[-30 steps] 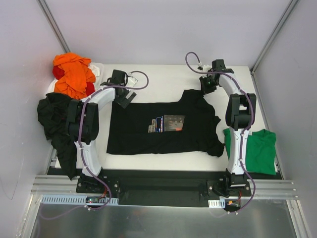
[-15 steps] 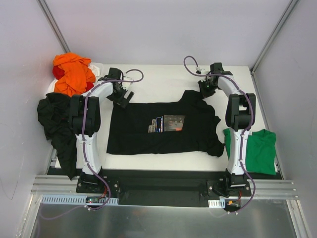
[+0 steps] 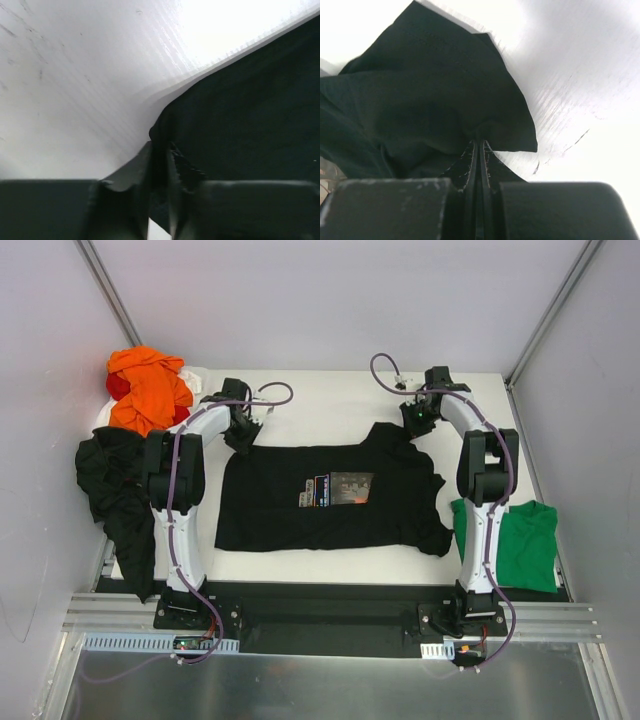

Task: Fold and stack the t-shirts
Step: Grap the side of the flattened tshirt furthest away from the robot with both arms

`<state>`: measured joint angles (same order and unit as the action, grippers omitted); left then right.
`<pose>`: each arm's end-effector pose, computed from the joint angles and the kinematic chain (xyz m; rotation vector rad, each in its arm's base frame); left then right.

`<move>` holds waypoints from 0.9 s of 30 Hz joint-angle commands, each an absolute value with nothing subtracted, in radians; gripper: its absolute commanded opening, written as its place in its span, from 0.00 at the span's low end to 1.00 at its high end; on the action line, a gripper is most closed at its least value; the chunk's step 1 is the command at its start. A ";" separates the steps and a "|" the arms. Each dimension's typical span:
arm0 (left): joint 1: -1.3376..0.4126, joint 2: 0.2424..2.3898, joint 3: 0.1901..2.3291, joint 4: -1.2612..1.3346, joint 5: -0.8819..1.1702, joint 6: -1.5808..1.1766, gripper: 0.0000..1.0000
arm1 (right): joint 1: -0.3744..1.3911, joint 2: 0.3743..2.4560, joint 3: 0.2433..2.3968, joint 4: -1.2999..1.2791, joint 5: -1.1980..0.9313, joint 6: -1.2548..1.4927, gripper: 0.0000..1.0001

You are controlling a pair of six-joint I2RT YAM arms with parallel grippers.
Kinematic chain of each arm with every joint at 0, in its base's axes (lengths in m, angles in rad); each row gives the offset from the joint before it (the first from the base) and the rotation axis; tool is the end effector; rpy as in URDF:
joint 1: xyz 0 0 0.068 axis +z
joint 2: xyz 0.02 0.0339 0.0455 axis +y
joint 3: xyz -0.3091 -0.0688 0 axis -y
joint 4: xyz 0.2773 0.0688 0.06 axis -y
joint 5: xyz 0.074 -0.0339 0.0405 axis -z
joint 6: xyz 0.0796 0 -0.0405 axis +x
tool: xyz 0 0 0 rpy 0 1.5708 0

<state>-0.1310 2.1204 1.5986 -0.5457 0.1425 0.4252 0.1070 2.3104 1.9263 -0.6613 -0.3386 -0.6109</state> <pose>0.5195 -0.0798 0.1570 0.7662 2.5084 -0.0863 0.5765 0.0885 0.1646 -1.0021 2.3384 0.2503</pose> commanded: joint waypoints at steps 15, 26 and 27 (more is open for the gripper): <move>-0.130 2.040 1.582 -0.600 0.069 0.442 0.00 | 0.126 2.067 1.835 -0.696 -0.305 -0.661 0.01; -0.147 1.948 1.514 -0.606 0.041 0.440 0.01 | 0.147 1.909 1.700 -0.715 -0.284 -0.706 0.01; -0.149 1.928 1.506 -0.606 0.041 0.443 0.01 | 0.147 1.896 1.674 -0.712 -0.282 -0.713 0.01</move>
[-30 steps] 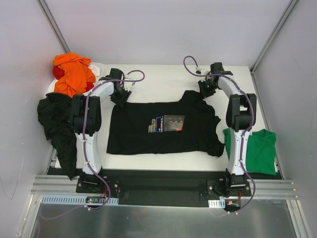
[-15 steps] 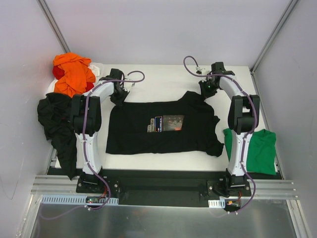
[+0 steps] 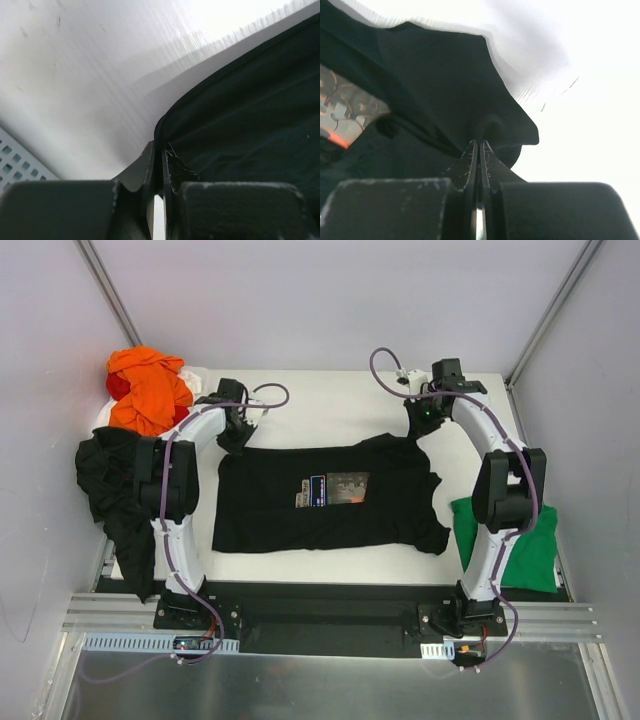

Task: Fold and stack the t-shirts
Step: Grap the side of the flattened tshirt furthest away from the robot with both arms, then fold the other side of the tshirt into a rectangle

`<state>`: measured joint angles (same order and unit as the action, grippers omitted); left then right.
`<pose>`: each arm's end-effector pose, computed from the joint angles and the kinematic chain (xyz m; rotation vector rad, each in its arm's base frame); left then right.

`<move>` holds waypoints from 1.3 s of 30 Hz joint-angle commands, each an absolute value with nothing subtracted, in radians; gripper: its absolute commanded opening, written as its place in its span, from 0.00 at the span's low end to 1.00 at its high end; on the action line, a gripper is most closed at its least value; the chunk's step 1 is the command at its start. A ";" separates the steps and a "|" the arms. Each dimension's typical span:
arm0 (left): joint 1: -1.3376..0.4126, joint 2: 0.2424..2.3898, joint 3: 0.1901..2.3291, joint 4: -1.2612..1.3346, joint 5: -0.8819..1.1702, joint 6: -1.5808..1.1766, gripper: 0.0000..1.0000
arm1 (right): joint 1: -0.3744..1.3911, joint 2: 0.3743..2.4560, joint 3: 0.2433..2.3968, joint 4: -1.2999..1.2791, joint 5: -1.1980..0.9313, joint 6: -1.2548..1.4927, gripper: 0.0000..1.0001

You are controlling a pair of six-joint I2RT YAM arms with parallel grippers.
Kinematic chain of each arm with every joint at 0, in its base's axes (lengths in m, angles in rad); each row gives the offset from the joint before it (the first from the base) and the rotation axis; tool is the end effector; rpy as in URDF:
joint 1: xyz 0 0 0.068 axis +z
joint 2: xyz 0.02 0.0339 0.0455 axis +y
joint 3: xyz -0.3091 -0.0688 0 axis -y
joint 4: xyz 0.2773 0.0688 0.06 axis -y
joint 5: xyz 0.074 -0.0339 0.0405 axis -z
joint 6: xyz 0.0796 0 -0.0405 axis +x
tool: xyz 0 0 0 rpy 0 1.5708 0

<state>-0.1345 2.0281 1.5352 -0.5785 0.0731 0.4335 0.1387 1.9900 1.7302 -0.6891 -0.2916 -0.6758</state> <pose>0.4973 -0.0732 0.1778 0.7625 2.5247 0.0048 0.5086 0.0941 0.2605 -1.0833 2.2177 0.1388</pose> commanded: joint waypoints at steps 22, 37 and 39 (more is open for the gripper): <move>-0.261 1.674 1.256 -0.607 -0.063 0.443 0.03 | 0.170 1.641 1.371 -0.726 -0.291 -0.764 0.01; -0.262 1.566 1.169 -0.607 -0.092 0.445 0.03 | 0.170 1.491 1.250 -0.741 -0.259 -0.787 0.01; -0.262 1.548 1.158 -0.607 -0.089 0.443 0.03 | 0.172 1.480 1.238 -0.747 -0.262 -0.788 0.01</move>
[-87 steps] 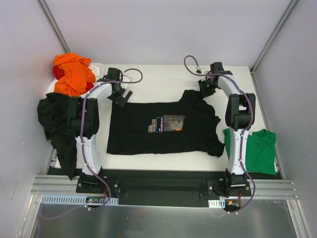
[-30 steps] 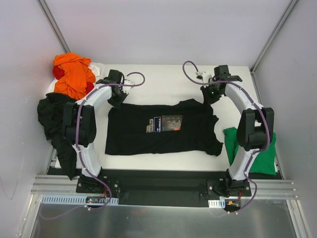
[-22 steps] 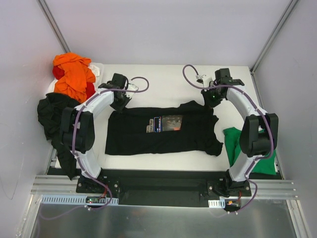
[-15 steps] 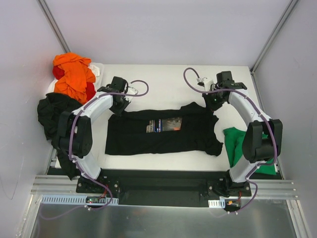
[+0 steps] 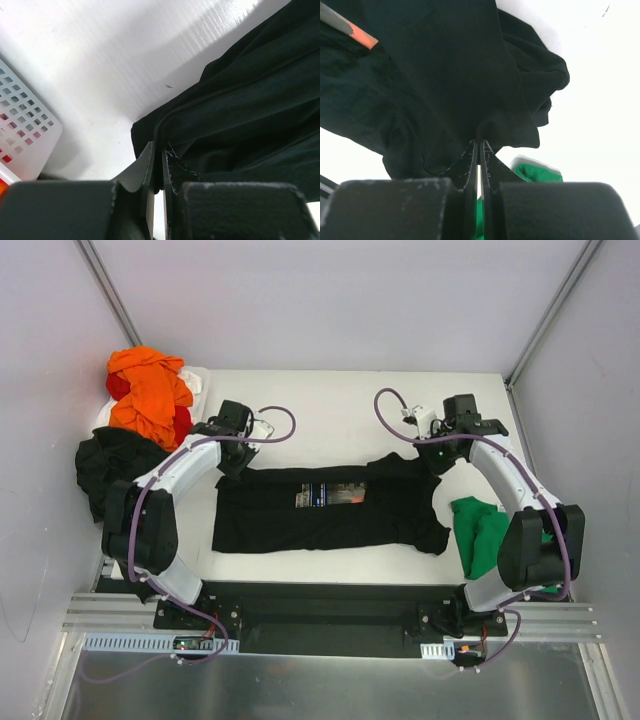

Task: Fold and stack the t-shirts
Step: Fold the other side of the tshirt into a rectangle

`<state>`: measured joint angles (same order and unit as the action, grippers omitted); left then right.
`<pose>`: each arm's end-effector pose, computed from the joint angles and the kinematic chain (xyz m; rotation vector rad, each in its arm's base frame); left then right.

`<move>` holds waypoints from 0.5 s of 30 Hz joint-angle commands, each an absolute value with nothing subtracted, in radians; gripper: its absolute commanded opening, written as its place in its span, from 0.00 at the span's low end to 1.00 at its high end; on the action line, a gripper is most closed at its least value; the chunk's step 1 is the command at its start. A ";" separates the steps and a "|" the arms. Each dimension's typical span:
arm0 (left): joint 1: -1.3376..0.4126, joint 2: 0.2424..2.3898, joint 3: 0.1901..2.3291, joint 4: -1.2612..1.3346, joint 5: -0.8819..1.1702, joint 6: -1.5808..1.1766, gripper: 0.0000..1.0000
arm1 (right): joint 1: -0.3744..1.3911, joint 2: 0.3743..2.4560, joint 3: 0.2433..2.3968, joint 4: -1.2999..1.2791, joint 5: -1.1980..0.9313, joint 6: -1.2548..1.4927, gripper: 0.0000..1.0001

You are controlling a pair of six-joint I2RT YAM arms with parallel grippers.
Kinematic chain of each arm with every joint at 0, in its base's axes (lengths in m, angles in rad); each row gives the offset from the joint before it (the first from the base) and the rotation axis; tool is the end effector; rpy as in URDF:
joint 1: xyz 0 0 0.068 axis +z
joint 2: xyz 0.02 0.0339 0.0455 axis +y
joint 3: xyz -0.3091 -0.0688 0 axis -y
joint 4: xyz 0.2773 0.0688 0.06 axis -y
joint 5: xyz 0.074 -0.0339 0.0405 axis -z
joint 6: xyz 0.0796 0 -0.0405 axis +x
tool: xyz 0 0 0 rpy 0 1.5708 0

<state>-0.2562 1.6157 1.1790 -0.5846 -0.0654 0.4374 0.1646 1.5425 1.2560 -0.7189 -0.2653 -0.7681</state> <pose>0.3792 -0.0940 0.2285 0.8599 2.4497 0.1508 0.3665 0.0820 0.2743 -1.2225 2.2109 0.1037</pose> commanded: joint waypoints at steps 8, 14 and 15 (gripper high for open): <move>-0.281 1.482 1.088 -0.609 -0.101 0.449 0.04 | 0.172 1.422 1.184 -0.778 -0.273 -0.793 0.01; -0.305 1.465 1.032 -0.627 -0.112 0.439 0.05 | 0.172 1.399 1.124 -0.801 -0.281 -0.799 0.01; -0.308 1.465 1.028 -0.630 -0.112 0.437 0.05 | 0.173 1.396 1.120 -0.805 -0.281 -0.802 0.01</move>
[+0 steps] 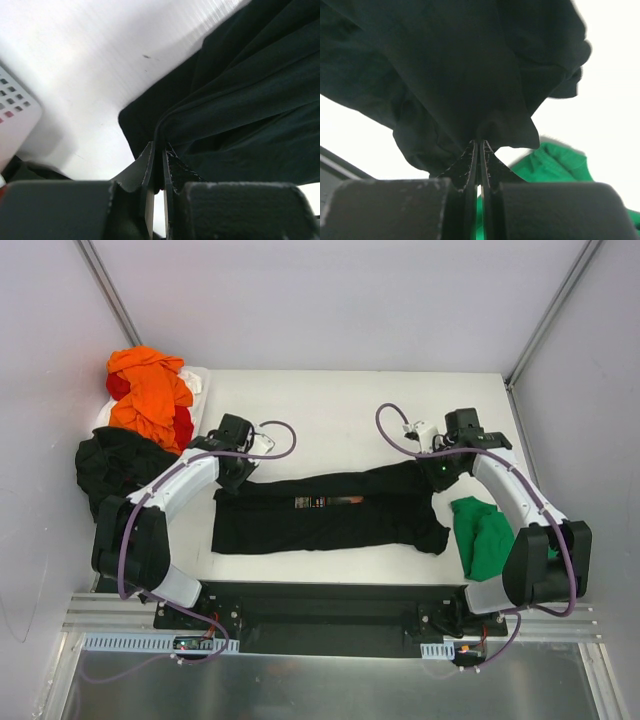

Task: Fold and stack the t-shirts
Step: Fold the other side of the tshirt into a rectangle

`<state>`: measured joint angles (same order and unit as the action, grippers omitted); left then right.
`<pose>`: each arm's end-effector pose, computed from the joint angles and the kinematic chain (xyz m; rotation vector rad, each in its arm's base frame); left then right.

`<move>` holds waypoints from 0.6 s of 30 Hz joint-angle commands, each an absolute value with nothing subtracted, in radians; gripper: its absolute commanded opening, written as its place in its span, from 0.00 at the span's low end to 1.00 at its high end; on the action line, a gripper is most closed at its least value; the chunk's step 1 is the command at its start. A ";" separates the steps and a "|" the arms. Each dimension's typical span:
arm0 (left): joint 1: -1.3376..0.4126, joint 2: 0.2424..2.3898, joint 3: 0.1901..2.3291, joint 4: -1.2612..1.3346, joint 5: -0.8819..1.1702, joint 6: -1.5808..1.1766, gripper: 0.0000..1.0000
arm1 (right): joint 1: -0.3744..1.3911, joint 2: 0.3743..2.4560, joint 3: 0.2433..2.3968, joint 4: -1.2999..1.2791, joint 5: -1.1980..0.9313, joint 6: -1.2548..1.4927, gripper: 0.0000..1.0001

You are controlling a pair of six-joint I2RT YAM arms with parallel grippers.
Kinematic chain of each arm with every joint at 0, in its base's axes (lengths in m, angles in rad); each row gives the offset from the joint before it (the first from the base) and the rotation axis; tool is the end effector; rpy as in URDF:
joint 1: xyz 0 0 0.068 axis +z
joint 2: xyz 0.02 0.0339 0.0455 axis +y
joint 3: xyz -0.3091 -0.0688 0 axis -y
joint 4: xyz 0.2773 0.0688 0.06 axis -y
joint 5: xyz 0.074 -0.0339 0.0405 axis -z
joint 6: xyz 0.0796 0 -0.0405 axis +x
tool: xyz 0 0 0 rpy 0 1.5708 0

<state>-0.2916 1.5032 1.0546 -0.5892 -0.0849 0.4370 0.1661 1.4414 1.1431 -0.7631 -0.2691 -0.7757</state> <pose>0.3400 -0.0950 0.2236 0.9022 2.4509 0.1624 0.3282 0.0765 0.2643 -1.2491 2.2536 0.1313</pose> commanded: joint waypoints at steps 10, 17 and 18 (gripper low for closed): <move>-0.319 1.467 0.970 -0.660 -0.115 0.425 0.11 | 0.176 1.376 1.039 -0.830 -0.291 -0.813 0.01; -0.321 1.471 0.940 -0.683 -0.098 0.414 0.36 | 0.181 1.382 1.000 -0.825 -0.293 -0.816 0.03; -0.321 1.474 0.939 -0.683 -0.098 0.416 0.46 | 0.183 1.385 0.994 -0.824 -0.291 -0.813 0.06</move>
<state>-0.3092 1.4998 0.9508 -0.6353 -0.0875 0.4316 0.1730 1.4117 1.0111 -0.8001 -0.2764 -0.7944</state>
